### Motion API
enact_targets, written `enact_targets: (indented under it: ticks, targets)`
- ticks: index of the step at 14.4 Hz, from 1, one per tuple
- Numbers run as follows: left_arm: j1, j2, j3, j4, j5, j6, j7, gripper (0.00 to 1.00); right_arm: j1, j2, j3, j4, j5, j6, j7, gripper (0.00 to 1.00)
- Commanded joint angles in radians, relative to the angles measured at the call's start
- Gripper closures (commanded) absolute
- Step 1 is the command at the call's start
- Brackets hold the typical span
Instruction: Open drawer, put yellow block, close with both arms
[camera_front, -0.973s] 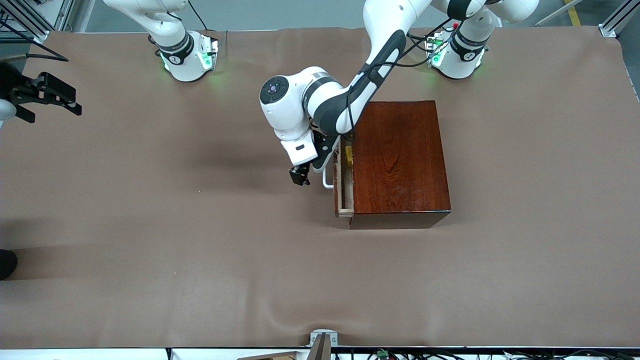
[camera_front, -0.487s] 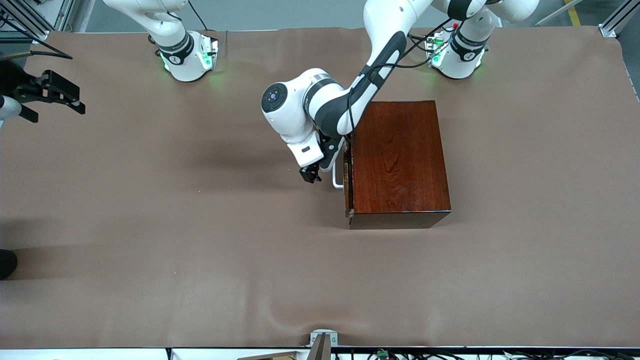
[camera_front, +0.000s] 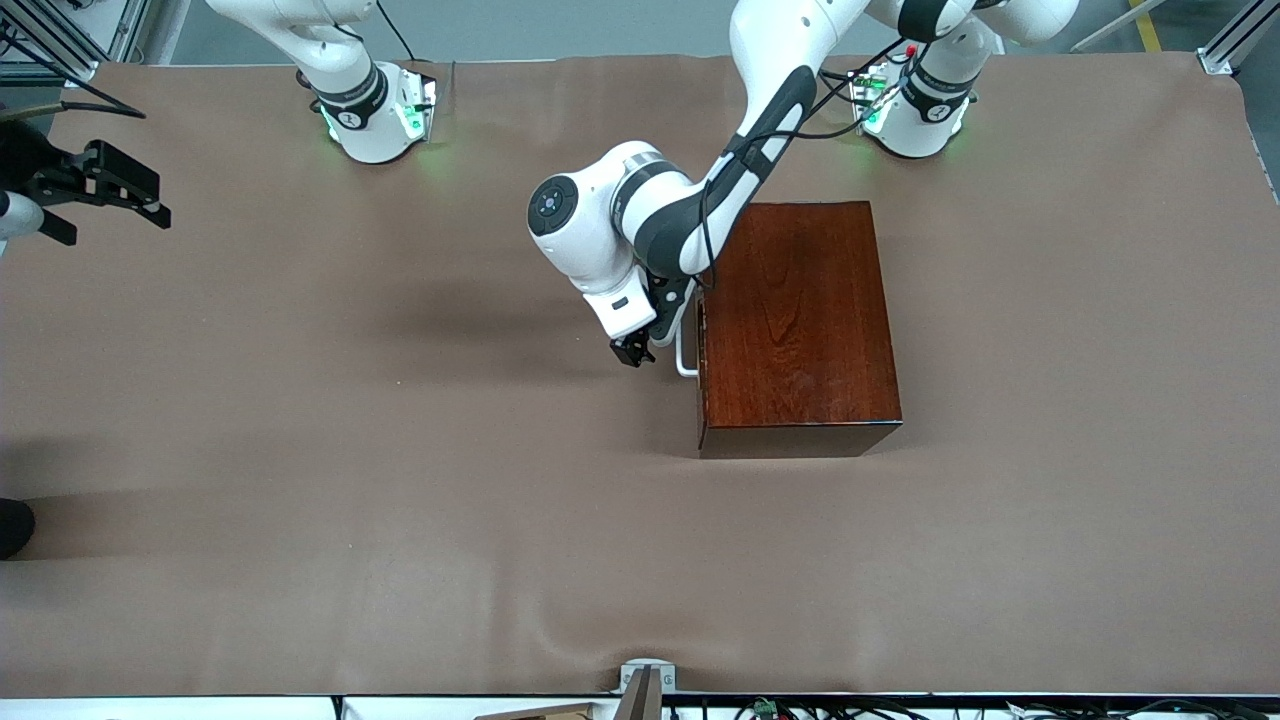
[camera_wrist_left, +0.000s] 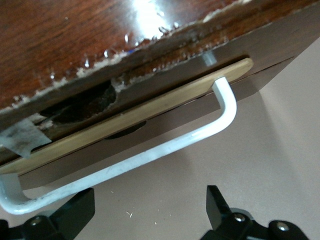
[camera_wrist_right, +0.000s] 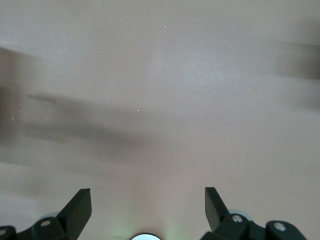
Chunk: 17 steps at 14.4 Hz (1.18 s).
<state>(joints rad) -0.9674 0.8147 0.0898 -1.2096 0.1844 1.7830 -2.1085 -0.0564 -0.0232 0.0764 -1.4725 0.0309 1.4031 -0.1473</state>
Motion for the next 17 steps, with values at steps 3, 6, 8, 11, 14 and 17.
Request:
enact_targets:
  ticks: [3,6,8,11,14,17]
  targets:
    - [-0.002,-0.019,-0.008,-0.010,0.018,0.088,-0.011,0.00,-0.013,0.000,0.005,0.009,-0.016,-0.013,-0.011,0.00]
    - [-0.002,-0.023,-0.016,0.008,0.018,0.177,-0.001,0.00,-0.010,0.000,0.005,0.011,-0.016,-0.013,-0.011,0.00]
    - [-0.001,-0.067,-0.012,0.007,0.020,0.174,0.094,0.00,-0.011,0.000,0.003,0.011,-0.016,-0.013,-0.011,0.00]
    - [0.015,-0.167,-0.004,-0.005,0.029,0.162,0.217,0.00,-0.013,0.000,0.003,0.009,-0.016,-0.013,-0.011,0.00]
    - [0.059,-0.262,-0.004,-0.018,0.030,0.078,0.371,0.00,0.000,0.000,0.003,0.012,-0.014,-0.013,-0.009,0.00]
    - [0.114,-0.350,-0.005,-0.022,0.021,-0.023,0.537,0.00,-0.003,0.000,0.005,0.009,-0.014,-0.013,-0.009,0.00]
